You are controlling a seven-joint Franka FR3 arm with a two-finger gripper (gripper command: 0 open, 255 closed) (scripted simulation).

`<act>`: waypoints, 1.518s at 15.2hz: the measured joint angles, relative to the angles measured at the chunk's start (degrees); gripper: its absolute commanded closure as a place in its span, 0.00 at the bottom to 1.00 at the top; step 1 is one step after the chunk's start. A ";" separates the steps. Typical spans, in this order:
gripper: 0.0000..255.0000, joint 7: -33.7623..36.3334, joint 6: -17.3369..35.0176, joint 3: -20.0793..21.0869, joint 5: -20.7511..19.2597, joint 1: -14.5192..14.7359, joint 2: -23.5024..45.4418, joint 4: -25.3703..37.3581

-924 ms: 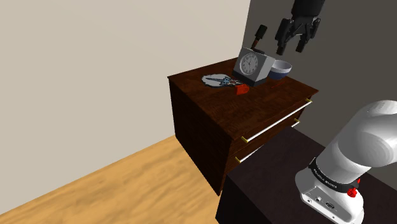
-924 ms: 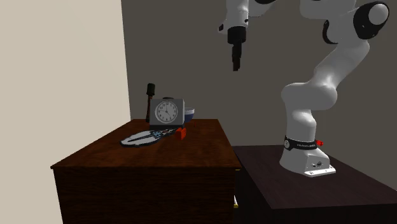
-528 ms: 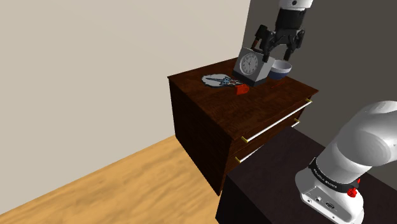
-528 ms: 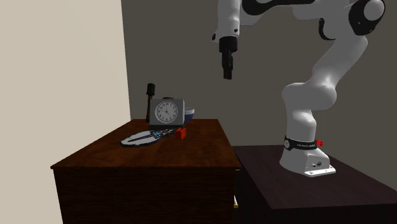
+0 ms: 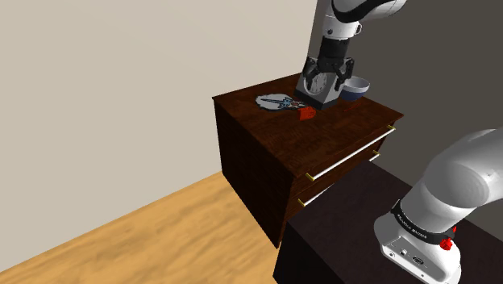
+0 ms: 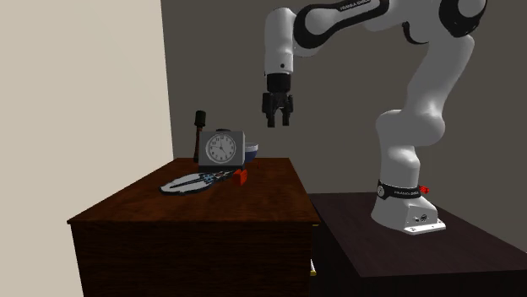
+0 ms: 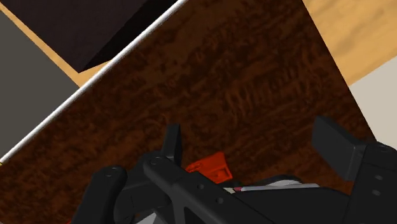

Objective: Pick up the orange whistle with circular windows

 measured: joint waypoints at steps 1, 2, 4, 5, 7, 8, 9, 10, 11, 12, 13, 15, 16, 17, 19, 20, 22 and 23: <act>0.00 2.00 1.14 0.36 -0.02 -0.45 1.65 0.55; 0.00 3.73 2.71 0.47 -0.20 -1.06 4.01 1.40; 0.00 7.63 5.80 0.96 -0.43 -1.93 7.63 1.92; 0.00 9.56 7.15 1.13 -0.61 -2.37 9.53 2.52; 0.00 13.17 10.06 1.17 -1.13 -3.34 14.10 4.23; 0.00 15.10 11.03 1.20 -1.39 -3.72 16.06 5.21; 0.00 16.89 12.21 1.11 -1.66 -4.12 17.72 5.66; 0.00 18.77 13.64 1.04 -1.98 -4.47 20.14 6.68; 0.00 20.61 15.13 0.87 -2.30 -4.82 22.28 7.30; 0.00 22.74 15.96 0.87 -2.57 -4.94 24.41 8.59; 0.00 24.37 17.07 0.53 -2.84 -5.30 26.39 9.44; 0.00 27.83 18.86 -0.11 -3.33 -5.77 30.18 11.42; 0.00 29.57 19.71 -0.45 -3.49 -5.96 31.58 11.96; 0.00 31.40 20.28 -0.77 -3.67 -6.05 33.28 13.09; 0.00 32.75 21.21 -1.21 -3.83 -6.26 35.72 14.58; 0.00 33.01 21.95 -1.29 -3.88 -6.29 36.38 14.49; 0.00 33.28 23.41 -1.34 -3.95 -6.27 37.40 14.06; 0.00 33.39 24.00 -1.34 -3.98 -6.24 37.97 14.05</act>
